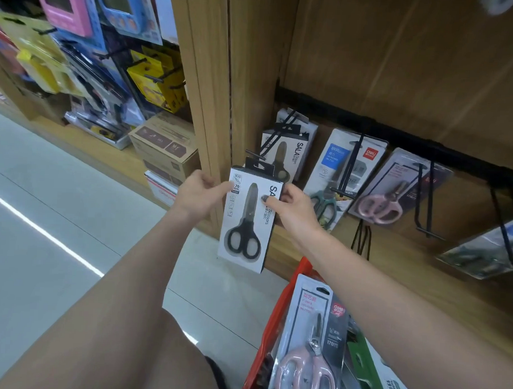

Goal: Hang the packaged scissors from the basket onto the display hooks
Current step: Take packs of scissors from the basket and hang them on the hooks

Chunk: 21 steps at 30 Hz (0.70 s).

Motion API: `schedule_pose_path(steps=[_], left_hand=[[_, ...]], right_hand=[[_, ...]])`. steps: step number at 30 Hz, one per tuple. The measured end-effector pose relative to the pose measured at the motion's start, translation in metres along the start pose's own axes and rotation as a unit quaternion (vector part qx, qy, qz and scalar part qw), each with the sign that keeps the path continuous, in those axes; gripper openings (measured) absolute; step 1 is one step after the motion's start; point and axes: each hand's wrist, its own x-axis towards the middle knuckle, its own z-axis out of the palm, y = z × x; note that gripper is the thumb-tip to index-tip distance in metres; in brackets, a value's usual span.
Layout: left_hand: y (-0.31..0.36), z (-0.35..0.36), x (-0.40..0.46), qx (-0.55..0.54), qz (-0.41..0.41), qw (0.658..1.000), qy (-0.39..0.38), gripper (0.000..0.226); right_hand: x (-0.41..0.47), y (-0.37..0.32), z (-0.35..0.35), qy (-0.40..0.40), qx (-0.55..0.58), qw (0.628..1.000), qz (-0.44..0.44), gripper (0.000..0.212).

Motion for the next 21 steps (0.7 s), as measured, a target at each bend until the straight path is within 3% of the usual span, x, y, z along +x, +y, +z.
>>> schedule_pose_path(steps=[2, 6, 13, 21], left_hand=[[0.001, 0.001, 0.001, -0.044, 0.028, 0.998, 0.042, 0.073], [0.012, 0.013, 0.001, -0.109, 0.081, 0.99, 0.036, 0.103], [0.024, 0.04, 0.006, -0.101, 0.048, 0.992, 0.063, 0.105], [0.024, 0.06, 0.02, -0.053, 0.028, 0.993, 0.106, 0.122]], right_hand=[[0.002, -0.003, 0.002, 0.006, -0.001, 1.0, -0.017, 0.016], [0.01, -0.005, 0.009, 0.029, 0.01, 0.999, -0.028, 0.02], [0.039, -0.006, 0.016, 0.096, 0.027, 0.995, 0.005, 0.009], [0.091, -0.012, 0.007, 0.216, -0.014, 0.976, 0.001, 0.026]])
